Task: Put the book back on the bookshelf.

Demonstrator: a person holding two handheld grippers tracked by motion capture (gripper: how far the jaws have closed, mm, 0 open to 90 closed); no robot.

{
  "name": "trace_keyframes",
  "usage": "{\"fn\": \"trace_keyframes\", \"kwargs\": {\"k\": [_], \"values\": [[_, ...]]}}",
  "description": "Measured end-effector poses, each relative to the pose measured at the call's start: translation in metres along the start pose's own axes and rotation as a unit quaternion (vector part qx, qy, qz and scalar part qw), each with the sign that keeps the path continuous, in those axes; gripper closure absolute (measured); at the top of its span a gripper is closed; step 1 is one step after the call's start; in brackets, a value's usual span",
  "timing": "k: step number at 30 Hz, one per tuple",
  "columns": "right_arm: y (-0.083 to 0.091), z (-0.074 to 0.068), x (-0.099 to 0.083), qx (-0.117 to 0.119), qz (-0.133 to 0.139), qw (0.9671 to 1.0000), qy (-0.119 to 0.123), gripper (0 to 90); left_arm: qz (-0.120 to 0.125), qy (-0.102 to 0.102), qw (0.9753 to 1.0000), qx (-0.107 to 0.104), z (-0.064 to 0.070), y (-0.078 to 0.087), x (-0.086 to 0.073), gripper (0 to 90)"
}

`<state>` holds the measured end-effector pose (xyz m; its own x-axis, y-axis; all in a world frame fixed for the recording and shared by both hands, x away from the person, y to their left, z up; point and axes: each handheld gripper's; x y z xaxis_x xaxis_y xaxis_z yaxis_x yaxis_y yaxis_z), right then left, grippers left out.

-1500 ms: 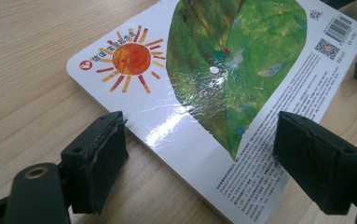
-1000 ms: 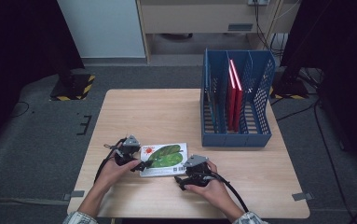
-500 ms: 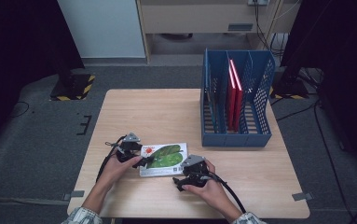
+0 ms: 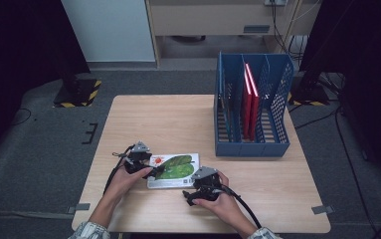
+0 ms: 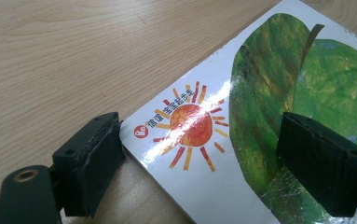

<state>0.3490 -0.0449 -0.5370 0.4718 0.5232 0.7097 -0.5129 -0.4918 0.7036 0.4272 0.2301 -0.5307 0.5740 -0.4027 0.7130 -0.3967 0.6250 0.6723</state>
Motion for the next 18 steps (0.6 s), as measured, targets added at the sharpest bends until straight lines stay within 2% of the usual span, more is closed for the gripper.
{"fn": "trace_keyframes", "kwargs": {"k": [3,6,12,18], "values": [[-0.0012,-0.0017,0.0006,-0.001,-0.002,1.0,-0.003,5.1,-0.002,0.012,0.9999,0.009,0.0003,0.0007,0.002,17.9],[-0.002,-0.0029,0.0012,-0.005,-0.002,1.0,-0.004,4.4,0.0,0.014,0.9999,0.009,-0.0006,0.0035,0.003,20.8],[-0.0025,-0.003,0.0015,-0.004,-0.005,1.0,-0.004,3.5,0.005,0.016,0.9998,0.005,-0.0008,0.007,0.0047,20.7],[-0.0024,-0.0031,0.0011,-0.003,-0.002,1.0,-0.005,3.7,-0.008,0.02,0.9997,0.013,-0.0014,0.0081,0.0019,18.0]]}}
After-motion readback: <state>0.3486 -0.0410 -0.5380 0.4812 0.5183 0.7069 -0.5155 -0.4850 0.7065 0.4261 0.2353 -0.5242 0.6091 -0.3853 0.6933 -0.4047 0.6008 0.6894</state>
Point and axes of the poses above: each handheld gripper's, and its own axes: y roughly backward along the jaws, x roughly out of its top, z roughly to its right, and after that the axes turned 4 degrees about -x, right-handed
